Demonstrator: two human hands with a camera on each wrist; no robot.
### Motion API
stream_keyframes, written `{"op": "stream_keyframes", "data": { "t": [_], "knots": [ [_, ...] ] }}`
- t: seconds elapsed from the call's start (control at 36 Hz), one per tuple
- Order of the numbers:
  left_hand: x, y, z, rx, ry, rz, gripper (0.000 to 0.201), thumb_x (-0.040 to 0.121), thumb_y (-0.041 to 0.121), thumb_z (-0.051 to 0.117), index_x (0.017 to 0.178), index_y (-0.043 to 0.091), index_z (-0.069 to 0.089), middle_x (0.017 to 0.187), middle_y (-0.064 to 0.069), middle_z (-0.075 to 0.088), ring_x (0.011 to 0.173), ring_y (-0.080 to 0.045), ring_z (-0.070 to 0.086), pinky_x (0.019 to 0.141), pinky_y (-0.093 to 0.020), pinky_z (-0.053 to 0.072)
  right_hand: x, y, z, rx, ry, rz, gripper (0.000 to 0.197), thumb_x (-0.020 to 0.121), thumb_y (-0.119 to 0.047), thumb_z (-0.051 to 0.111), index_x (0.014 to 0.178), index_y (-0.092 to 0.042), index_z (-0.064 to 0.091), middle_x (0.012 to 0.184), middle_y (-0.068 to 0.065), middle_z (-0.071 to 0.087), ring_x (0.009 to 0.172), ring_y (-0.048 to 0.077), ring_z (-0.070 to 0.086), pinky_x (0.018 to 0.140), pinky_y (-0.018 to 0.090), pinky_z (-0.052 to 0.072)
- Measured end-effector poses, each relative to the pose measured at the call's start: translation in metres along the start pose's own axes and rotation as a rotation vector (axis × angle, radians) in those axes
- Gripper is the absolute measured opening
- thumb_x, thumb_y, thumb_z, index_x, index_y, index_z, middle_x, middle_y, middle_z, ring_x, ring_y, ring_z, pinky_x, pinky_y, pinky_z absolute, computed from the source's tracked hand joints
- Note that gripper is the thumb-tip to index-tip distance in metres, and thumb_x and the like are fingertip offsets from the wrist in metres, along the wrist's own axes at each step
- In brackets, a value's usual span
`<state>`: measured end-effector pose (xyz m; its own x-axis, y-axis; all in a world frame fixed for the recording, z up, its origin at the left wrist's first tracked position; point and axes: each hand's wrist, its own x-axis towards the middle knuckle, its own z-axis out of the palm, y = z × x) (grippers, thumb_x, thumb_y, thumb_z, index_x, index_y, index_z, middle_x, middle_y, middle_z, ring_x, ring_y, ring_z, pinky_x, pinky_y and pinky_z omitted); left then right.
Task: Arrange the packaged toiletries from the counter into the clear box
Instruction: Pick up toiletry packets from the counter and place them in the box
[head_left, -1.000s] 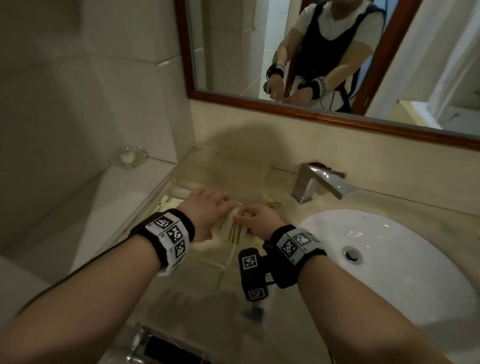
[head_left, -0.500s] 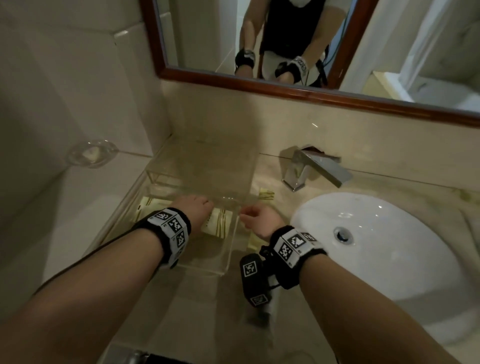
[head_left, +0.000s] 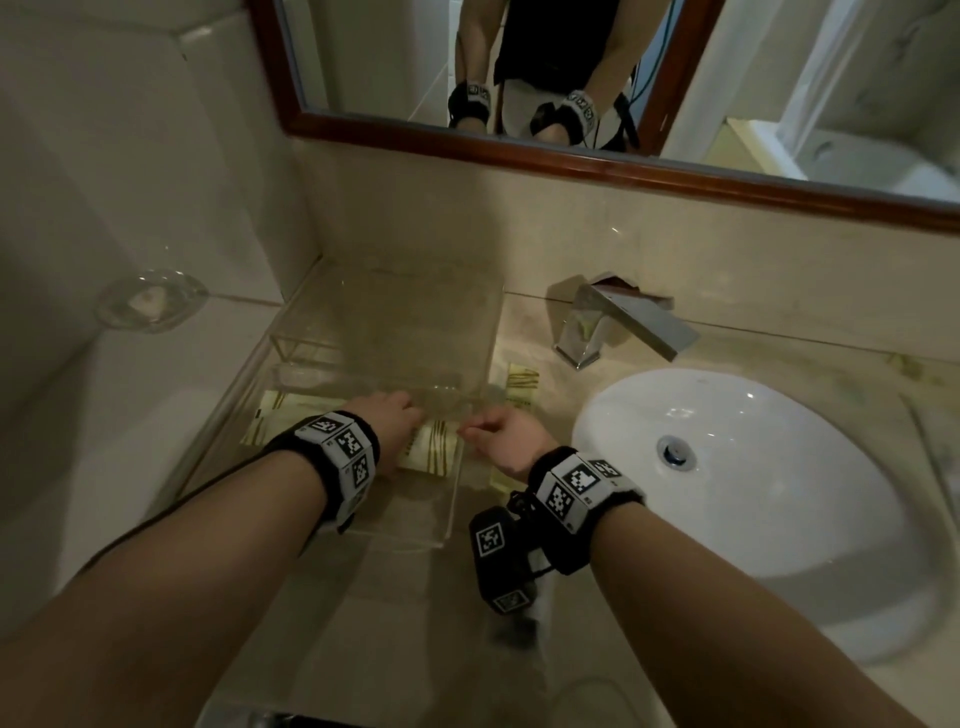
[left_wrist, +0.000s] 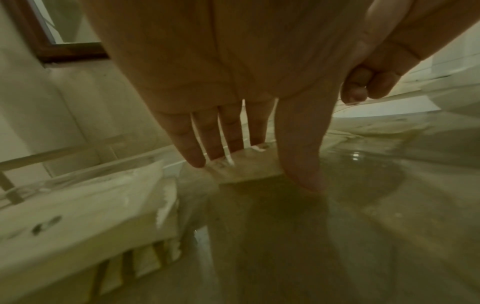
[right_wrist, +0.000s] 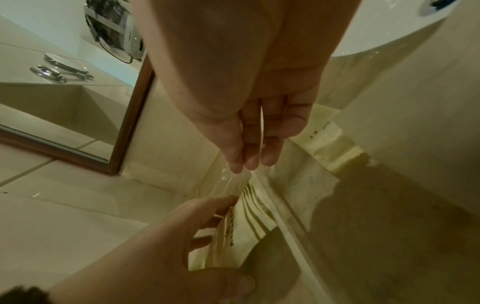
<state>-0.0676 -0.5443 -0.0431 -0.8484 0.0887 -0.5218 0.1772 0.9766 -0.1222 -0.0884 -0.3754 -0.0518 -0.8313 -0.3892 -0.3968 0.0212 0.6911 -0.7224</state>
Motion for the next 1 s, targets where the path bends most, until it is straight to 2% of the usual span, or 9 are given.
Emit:
{"op": "stream_keyframes", "data": {
  "t": [0.08,0.17,0.28,0.36,0.44,0.56,0.78,0.86,1.0],
  "knots": [
    [-0.001,0.001,0.001,-0.019,-0.014,-0.002,0.081,0.072,0.036,0.076,0.14,0.018,0.035,0.138,-0.007,0.039,0.126,-0.027,0.045,0.106,-0.037,0.041,-0.003,0.003,-0.002,0.032,0.005,0.002,0.026,0.094,-0.026,0.053,0.113,-0.015,0.068,0.115,0.005,0.069,0.103,0.02,0.062,0.095,0.031,0.048],
    [-0.002,0.004,0.0,-0.024,-0.033,-0.007,0.085,0.072,0.038,0.076,0.142,0.019,0.033,0.14,-0.006,0.038,0.127,-0.027,0.044,0.107,-0.038,0.041,-0.007,0.006,-0.007,0.046,0.013,0.001,0.025,0.095,-0.023,0.052,0.112,-0.014,0.067,0.115,0.004,0.068,0.098,0.017,0.061,0.089,0.026,0.045],
    [-0.005,0.01,-0.004,-0.016,-0.044,-0.02,0.084,0.074,0.037,0.074,0.144,0.019,0.031,0.141,-0.007,0.038,0.128,-0.027,0.043,0.106,-0.038,0.041,-0.012,0.013,-0.012,0.068,0.038,0.014,0.024,0.095,-0.021,0.052,0.112,-0.013,0.067,0.111,0.004,0.069,0.094,0.014,0.059,0.092,0.029,0.047],
    [-0.008,0.019,-0.008,-0.047,-0.008,-0.029,0.079,0.074,0.039,0.073,0.141,0.019,0.035,0.141,-0.006,0.041,0.126,-0.027,0.046,0.105,-0.039,0.043,-0.016,0.018,-0.016,0.057,0.055,0.015,0.025,0.096,-0.023,0.051,0.112,-0.014,0.068,0.097,0.0,0.066,0.089,0.012,0.056,0.081,0.024,0.045],
    [-0.012,0.03,-0.02,-0.059,0.054,-0.039,0.078,0.079,0.04,0.069,0.144,0.019,0.032,0.146,-0.006,0.038,0.13,-0.026,0.044,0.106,-0.038,0.042,-0.02,0.02,-0.022,0.06,0.075,0.003,0.026,0.095,-0.022,0.052,0.113,-0.013,0.068,0.1,0.001,0.066,0.087,0.014,0.057,0.086,0.029,0.048],
    [-0.015,0.047,-0.038,-0.08,0.112,-0.04,0.077,0.083,0.044,0.064,0.146,0.02,0.028,0.145,-0.005,0.038,0.13,-0.026,0.042,0.107,-0.038,0.041,-0.03,0.023,-0.032,0.063,0.101,-0.021,0.025,0.094,-0.021,0.052,0.112,-0.012,0.068,0.099,0.004,0.066,0.084,0.014,0.059,0.081,0.026,0.047],
    [-0.016,0.107,-0.069,-0.11,0.189,-0.006,0.068,0.087,0.042,0.058,0.145,0.019,0.03,0.148,-0.005,0.037,0.133,-0.025,0.042,0.109,-0.037,0.039,-0.054,0.051,-0.068,0.085,0.164,-0.049,0.025,0.094,-0.019,0.052,0.112,-0.008,0.066,0.09,0.001,0.063,0.073,0.013,0.058,0.068,0.024,0.044],
    [-0.016,0.134,-0.079,-0.118,0.205,0.016,0.067,0.088,0.039,0.057,0.146,0.02,0.029,0.149,-0.005,0.035,0.134,-0.024,0.04,0.109,-0.035,0.038,-0.064,0.067,-0.085,0.125,0.18,-0.032,0.025,0.094,-0.018,0.052,0.111,-0.007,0.066,0.092,0.001,0.062,0.081,0.015,0.06,0.07,0.026,0.045],
    [-0.012,0.177,-0.095,-0.138,0.193,0.051,0.064,0.089,0.04,0.056,0.145,0.02,0.032,0.147,-0.004,0.039,0.134,-0.024,0.04,0.11,-0.039,0.037,-0.081,0.091,-0.114,0.153,0.218,-0.024,0.025,0.095,-0.014,0.05,0.113,-0.005,0.065,0.094,0.0,0.06,0.081,0.015,0.058,0.057,0.015,0.04]
  ]
}}
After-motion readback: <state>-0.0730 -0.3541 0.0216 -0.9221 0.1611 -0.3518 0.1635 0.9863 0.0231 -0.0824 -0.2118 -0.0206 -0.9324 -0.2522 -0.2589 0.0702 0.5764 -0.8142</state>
